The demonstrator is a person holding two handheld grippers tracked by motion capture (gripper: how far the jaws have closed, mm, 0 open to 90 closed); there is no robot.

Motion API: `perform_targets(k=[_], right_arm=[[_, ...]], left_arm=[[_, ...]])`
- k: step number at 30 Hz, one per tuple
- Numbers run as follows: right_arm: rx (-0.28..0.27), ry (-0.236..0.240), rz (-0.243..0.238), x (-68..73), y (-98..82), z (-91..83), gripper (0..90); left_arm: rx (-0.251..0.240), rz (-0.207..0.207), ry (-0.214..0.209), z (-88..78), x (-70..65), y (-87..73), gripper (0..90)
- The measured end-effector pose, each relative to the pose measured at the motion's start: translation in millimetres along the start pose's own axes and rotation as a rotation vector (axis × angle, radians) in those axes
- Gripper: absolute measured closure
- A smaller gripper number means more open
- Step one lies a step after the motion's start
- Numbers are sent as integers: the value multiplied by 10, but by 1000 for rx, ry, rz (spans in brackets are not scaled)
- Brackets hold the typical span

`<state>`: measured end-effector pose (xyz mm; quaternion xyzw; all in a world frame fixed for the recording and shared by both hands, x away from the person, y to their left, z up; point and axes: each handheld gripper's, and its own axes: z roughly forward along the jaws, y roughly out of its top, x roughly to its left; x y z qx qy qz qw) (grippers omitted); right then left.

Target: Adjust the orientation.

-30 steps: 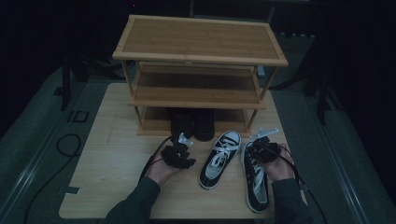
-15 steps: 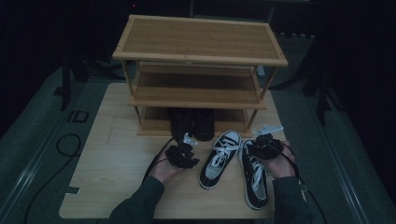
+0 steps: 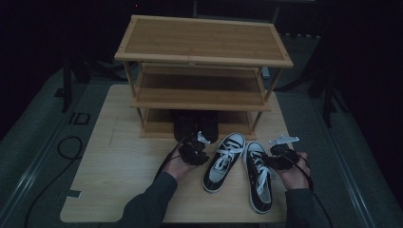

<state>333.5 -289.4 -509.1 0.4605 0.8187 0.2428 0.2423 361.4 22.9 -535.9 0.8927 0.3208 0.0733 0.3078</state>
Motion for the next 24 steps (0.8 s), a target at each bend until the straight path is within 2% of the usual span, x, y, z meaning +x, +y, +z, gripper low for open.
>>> perform_targets(k=[8, 14, 18, 22, 24], right_arm=[[9, -49, 47, -100, -144, -11, 538], [17, -51, 76, -177, -240, -8, 526], [21, -51, 89, -213, -293, -13, 526], [25, -53, 96, -237, -325, -12, 525], [29, -52, 98, -241, -334, -3, 524]], left_arm=[[-3, 13, 2, 107, 0, 49, 805], [-6, 39, -7, 190, -6, 44, 852], [-6, 32, -24, 190, -8, 47, 898], [-14, 27, -36, 162, -38, 52, 900], [0, 44, -42, 148, -64, 51, 900]])
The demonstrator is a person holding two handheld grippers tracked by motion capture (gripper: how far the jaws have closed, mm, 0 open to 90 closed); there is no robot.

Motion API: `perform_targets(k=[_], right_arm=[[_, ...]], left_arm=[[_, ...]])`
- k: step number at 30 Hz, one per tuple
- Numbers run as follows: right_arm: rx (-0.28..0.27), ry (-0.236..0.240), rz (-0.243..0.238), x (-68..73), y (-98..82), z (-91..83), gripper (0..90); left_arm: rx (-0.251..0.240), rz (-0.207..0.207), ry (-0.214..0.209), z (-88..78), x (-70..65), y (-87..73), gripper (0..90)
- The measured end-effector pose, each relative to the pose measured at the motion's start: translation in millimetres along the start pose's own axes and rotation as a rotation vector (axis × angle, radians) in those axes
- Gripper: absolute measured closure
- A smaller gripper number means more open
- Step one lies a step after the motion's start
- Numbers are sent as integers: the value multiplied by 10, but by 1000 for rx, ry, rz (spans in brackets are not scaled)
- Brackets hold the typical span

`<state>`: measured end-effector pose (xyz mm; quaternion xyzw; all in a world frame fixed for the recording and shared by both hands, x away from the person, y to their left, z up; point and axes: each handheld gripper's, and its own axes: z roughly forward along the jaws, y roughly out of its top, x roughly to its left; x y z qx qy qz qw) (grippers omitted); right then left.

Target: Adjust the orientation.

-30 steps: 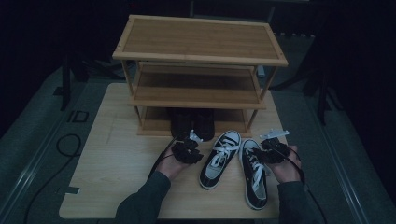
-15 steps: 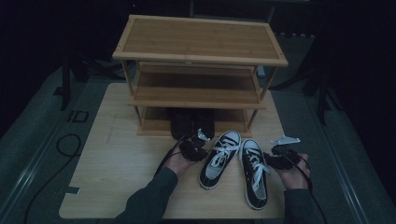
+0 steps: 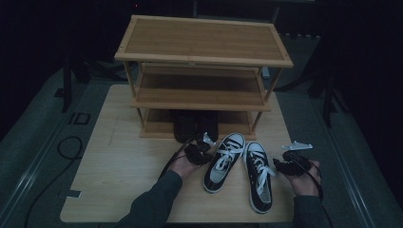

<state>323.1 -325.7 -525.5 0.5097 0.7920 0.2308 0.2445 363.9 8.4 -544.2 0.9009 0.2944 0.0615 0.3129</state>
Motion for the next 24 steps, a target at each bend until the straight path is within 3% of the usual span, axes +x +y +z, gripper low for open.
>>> perform_targets(k=[3, 8, 13, 15, 24], right_arm=[[2, 2, 1, 9, -2, 14, 525], [3, 7, -5, 42, 7, 24, 525], [-1, 9, -8, 58, 28, 31, 525], [-3, 10, -7, 67, 31, 24, 525], [-15, 16, -7, 68, 40, -5, 525]], left_arm=[[7, 20, -9, -4, -42, -19, 900], [2, 15, -17, -4, -74, -24, 900], [18, 102, -99, 46, -298, -4, 900], [19, 120, -90, 67, -375, 18, 900], [4, 97, -85, 97, -397, 71, 900]])
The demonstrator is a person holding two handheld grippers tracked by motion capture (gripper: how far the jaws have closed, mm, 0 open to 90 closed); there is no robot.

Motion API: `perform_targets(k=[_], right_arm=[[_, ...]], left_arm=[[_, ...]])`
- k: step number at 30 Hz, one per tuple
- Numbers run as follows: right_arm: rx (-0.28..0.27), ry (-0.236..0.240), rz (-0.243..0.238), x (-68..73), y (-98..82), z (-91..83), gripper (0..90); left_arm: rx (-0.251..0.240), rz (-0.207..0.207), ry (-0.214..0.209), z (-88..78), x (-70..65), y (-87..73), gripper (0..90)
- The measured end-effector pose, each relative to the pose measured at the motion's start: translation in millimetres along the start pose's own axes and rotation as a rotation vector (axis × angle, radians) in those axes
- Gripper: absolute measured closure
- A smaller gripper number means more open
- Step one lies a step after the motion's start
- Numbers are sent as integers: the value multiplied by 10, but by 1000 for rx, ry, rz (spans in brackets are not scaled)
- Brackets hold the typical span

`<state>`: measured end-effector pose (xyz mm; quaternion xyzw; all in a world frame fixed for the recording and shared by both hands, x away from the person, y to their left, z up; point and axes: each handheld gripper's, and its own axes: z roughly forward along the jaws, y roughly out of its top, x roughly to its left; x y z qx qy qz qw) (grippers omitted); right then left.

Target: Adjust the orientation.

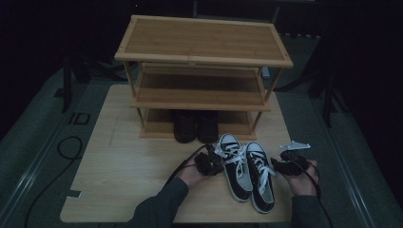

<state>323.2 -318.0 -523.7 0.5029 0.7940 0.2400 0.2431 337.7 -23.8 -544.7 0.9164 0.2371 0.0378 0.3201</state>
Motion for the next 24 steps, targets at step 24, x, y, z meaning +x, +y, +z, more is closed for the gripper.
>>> perform_targets(k=[24], right_arm=[[-60, 159, -37, 226, 128, -300, 544]], left_arm=[[-23, -95, 33, -365, 250, -332, 722]])
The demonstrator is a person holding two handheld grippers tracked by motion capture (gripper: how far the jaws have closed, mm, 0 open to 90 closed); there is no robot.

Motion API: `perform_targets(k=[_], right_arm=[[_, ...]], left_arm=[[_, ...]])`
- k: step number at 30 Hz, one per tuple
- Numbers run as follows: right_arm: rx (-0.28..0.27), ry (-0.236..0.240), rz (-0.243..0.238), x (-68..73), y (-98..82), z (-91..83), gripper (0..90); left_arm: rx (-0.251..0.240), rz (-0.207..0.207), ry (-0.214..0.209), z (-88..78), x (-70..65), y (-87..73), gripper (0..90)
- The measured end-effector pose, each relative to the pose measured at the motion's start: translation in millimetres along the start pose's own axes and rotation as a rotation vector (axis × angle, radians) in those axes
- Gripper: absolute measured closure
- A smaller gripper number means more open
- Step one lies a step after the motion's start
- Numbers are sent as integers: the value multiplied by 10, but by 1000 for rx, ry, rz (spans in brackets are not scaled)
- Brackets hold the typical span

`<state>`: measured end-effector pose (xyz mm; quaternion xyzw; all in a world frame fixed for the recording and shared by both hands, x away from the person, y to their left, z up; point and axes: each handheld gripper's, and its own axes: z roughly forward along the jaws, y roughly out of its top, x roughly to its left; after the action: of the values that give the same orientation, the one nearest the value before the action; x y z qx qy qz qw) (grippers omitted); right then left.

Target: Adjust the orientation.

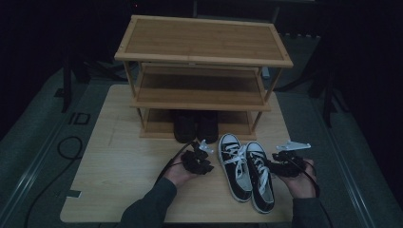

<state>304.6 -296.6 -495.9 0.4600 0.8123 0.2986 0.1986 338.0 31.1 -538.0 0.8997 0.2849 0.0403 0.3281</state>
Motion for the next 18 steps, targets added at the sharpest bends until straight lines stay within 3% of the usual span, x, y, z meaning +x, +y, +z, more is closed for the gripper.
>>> perform_targets(k=[9, 18], right_arm=[[-31, 32, -41, 170, 58, -156, 552], [-46, 88, -71, 292, 67, -249, 551]], left_arm=[[-20, -52, 51, -254, 187, -208, 707], [-42, -104, 76, -378, 317, -355, 702]])
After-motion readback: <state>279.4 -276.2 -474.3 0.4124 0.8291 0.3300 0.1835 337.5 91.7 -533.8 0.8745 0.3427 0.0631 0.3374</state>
